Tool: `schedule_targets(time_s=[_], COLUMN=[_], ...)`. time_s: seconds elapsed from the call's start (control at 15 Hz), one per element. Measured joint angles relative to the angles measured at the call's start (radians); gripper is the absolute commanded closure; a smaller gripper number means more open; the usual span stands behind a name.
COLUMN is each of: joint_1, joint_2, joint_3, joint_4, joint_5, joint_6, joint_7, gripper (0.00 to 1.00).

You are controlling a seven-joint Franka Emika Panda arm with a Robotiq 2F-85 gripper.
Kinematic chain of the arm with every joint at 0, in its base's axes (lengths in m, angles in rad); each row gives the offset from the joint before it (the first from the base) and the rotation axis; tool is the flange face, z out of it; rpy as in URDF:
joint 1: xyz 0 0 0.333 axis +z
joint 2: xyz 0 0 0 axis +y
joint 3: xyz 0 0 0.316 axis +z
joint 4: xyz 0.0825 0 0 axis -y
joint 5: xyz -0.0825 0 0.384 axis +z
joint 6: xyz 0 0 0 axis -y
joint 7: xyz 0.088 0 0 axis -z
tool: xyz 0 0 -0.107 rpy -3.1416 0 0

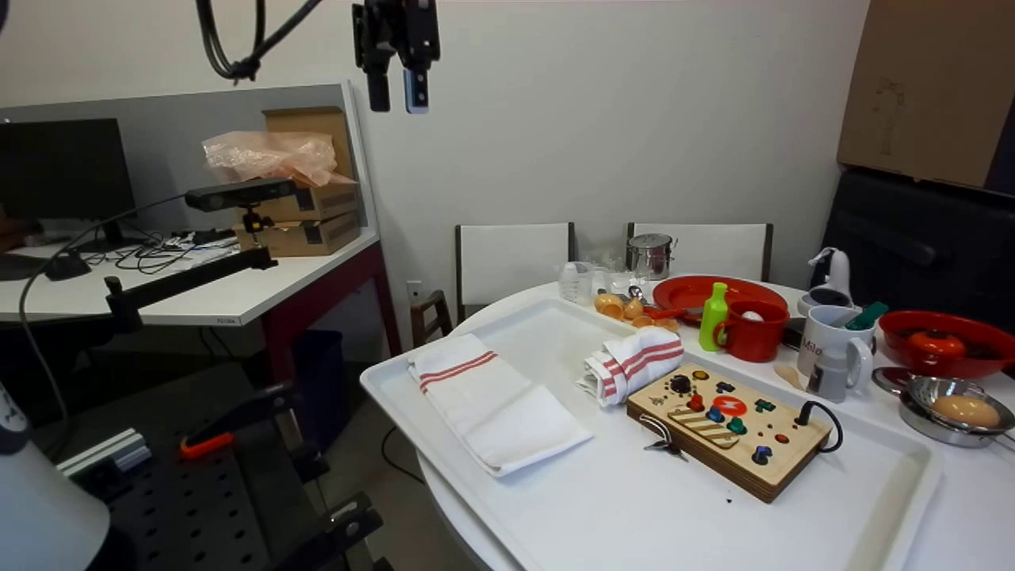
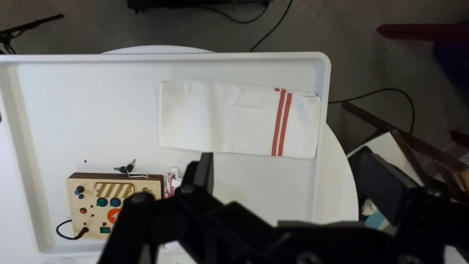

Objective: Fold the towel

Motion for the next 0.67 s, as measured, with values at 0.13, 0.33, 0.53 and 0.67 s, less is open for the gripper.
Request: schedule_targets(time_s=[0.13,0.33,0.53,0.67], joint_1=[-0.012,-0.017,-0.018,-0.017], joint_2=[0.057,0.118,0.131,0.131], joint_3=[-0.004,-0.012,-0.013,-0.013], joint_4=[0.014,0.031,0.041,0.042], joint_5=[-0.016,-0.017,-0.017,-0.017], joint_6=[0.000,-0.003,-0.005,-0.003], joint_7=[0.015,0.028,0.030,0.030], gripper=[0.00,0.00,0.00,0.00])
